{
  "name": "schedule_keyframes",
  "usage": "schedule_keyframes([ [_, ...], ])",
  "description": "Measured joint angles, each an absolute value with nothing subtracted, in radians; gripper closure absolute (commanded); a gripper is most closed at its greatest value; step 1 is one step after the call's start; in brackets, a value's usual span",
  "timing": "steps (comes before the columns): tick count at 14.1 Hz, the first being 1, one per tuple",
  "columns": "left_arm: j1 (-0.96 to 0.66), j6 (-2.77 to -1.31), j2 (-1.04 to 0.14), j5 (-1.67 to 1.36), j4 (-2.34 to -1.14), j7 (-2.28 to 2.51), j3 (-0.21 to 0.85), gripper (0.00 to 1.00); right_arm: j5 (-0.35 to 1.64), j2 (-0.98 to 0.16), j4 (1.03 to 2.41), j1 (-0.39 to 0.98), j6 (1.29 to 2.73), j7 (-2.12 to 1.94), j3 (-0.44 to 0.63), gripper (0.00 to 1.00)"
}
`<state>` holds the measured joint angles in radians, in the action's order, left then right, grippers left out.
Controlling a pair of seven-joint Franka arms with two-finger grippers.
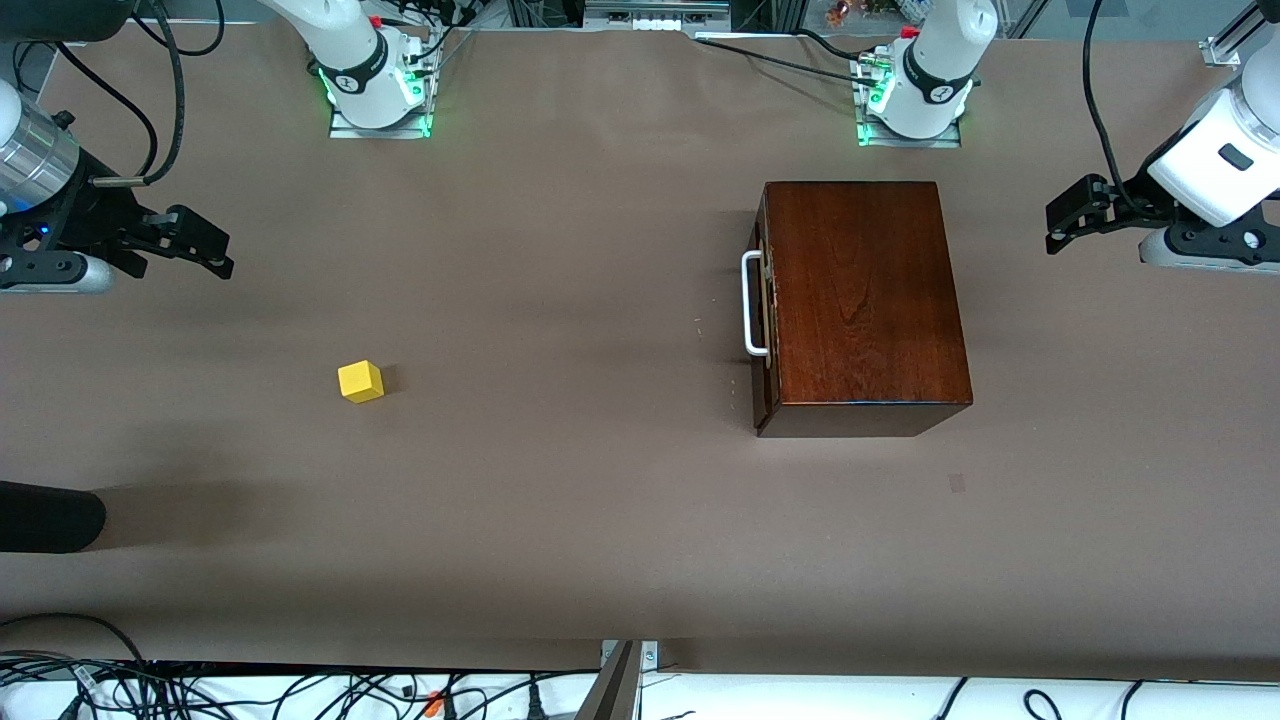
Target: Open drawer, take yellow block, close drawer
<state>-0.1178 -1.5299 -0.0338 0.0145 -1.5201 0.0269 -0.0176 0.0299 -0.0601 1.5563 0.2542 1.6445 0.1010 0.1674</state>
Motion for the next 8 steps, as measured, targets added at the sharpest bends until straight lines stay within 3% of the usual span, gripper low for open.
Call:
schedule_keyframes([
  [8, -0.068, -1.531, -0.034, 0.014, -1.52, 0.027, 0.043, 0.0, 0.031, -0.06, 1.556, 0.254, 1.644, 0.101, 0.171, 0.0],
])
